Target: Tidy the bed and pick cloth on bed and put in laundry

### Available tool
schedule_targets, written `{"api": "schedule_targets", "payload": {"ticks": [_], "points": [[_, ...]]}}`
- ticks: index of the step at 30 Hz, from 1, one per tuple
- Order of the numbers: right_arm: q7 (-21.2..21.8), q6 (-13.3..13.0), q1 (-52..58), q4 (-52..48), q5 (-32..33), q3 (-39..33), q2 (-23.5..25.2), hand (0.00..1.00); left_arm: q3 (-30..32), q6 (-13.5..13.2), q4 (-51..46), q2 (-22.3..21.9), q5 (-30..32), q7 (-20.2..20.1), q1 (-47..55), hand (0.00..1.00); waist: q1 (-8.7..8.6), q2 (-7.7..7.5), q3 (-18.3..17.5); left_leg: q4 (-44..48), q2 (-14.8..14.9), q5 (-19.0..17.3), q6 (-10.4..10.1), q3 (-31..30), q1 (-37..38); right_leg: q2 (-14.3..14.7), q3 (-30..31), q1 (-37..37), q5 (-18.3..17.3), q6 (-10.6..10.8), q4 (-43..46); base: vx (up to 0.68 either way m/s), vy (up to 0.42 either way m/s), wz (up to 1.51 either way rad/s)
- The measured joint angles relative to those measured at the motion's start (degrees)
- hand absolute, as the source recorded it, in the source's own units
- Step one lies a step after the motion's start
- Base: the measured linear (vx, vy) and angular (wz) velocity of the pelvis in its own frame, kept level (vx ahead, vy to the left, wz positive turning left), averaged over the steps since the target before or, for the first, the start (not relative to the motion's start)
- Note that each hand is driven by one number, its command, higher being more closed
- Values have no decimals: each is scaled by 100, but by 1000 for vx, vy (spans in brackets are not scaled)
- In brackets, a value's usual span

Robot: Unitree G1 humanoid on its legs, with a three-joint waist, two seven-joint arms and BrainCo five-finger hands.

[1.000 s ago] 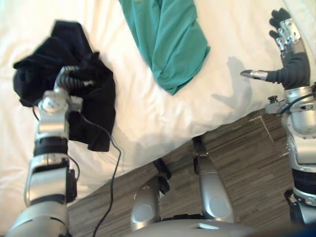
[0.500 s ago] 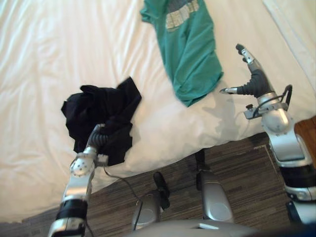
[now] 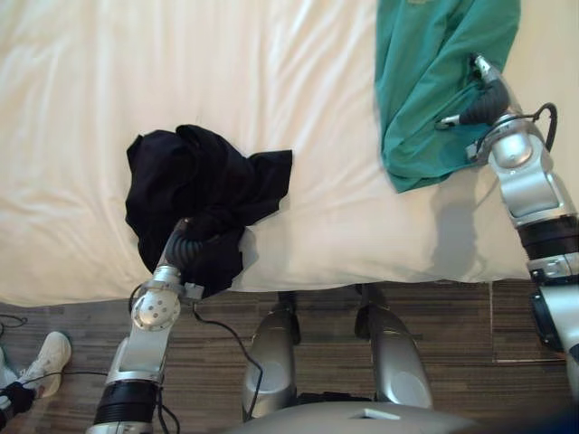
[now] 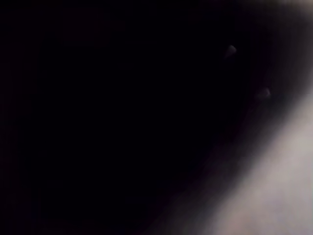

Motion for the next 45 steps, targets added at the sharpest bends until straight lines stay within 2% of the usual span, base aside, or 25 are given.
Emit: {"api": "schedule_targets", "payload": {"ticks": [3,8,9,10,12,17,21,24,25,27,28,29,30,32,35,40,45], "points": [[52,178,-252,66,-55,85,-151,0,-9,0,-151,2,17,104,0,100,14,58,34,42,-5,-2,-2,-119,-146,-2,-25,-89,8,14,-5,-7,0,9],[280,383,-553,116,-287,107,-242,0,23,0,-313,38,87,337,-2,100,17,46,45,117,14,38,-53,-246,-505,8,-86,-382,59,91,-6,-26,-11,6],[297,402,-617,112,-313,105,-265,100,24,0,-338,62,93,403,-2,100,25,47,44,114,15,62,-60,-251,-577,10,-85,-456,75,100,-6,0,0,0],[331,416,-638,106,-282,94,-295,100,25,0,-352,72,101,475,-2,100,32,102,17,110,16,85,-69,-256,-619,14,-84,-501,90,90,-7,0,0,0],[438,414,-606,99,-205,59,-334,100,24,0,-352,76,137,558,-1,100,38,98,19,110,31,108,-84,-273,-663,30,-84,-536,104,72,-7,0,0,0],[494,167,-643,229,-43,-187,-378,100,29,1,-344,106,256,697,-2,100,55,103,14,54,45,178,-107,-238,-687,54,-44,-620,149,9,-7,5,-8,-3],[489,-336,-575,798,670,-621,-382,100,6,3,-278,113,253,688,-31,100,57,84,15,-163,42,293,-130,-181,-489,63,-10,-584,153,4,-7,41,-6,-4],[470,-857,28,922,1151,-1025,-126,100,-50,84,10,-37,255,678,-126,100,31,91,12,-340,40,308,-134,-100,-124,82,49,-257,152,3,-118,92,14,-8],[455,-1085,470,903,1297,-1289,68,100,-159,209,119,-90,275,675,-180,100,7,90,12,-373,38,299,-143,-96,97,82,37,-46,149,3,-172,104,34,3],[374,-1376,1194,886,1517,-1729,440,100,-290,413,522,-258,344,670,-462,100,-29,121,-6,-385,21,284,-154,-102,391,53,-35,335,127,-5,-234,99,62,17],[310,-1591,1669,875,1551,-1878,647,100,-367,627,696,-342,432,628,-575,100,-113,133,-60,-404,-5,261,-136,-113,573,-12,-119,572,47,10,-243,42,92,36],[242,-1781,2129,879,1556,-1928,862,100,-454,857,819,-410,515,532,-634,100,-195,147,-233,-416,-25,211,-98,-126,656,-24,-188,691,-11,37,-236,28,92,34],[215,-1850,2343,898,1557,-1979,986,100,-499,954,916,-429,529,488,-678,100,-225,140,-330,-417,-48,203,-86,-133,688,-53,-217,738,-27,52,-237,19,75,32],[81,-2130,2985,1115,1554,-2127,1520,100,-649,1376,1371,-496,561,203,-873,100,-385,103,-690,-425,-147,171,-36,-202,851,-171,-294,944,-110,154,-224,27,83,23],[48,-2473,3491,1672,1520,-2267,2006,100,-706,1633,2002,-624,774,-176,-1006,100,-510,40,-1080,-514,-245,105,41,-198,1208,-274,-388,1316,-155,237,-287,32,76,7],[83,-2760,4207,2394,1484,-2654,2675,100,-651,1641,2893,-741,896,-422,-1006,100,-621,-103,-1685,-819,-257,78,38,-101,1783,-299,-391,1754,-221,307,-343,64,23,-4],[422,-2887,4901,2762,1486,-3141,2989,100,-350,1502,3597,-1062,1147,-658,-983,100,-612,-106,-2019,-1025,-251,30,49,48,2379,-300,-353,2200,-320,369,-373,82,29,-10]]}}
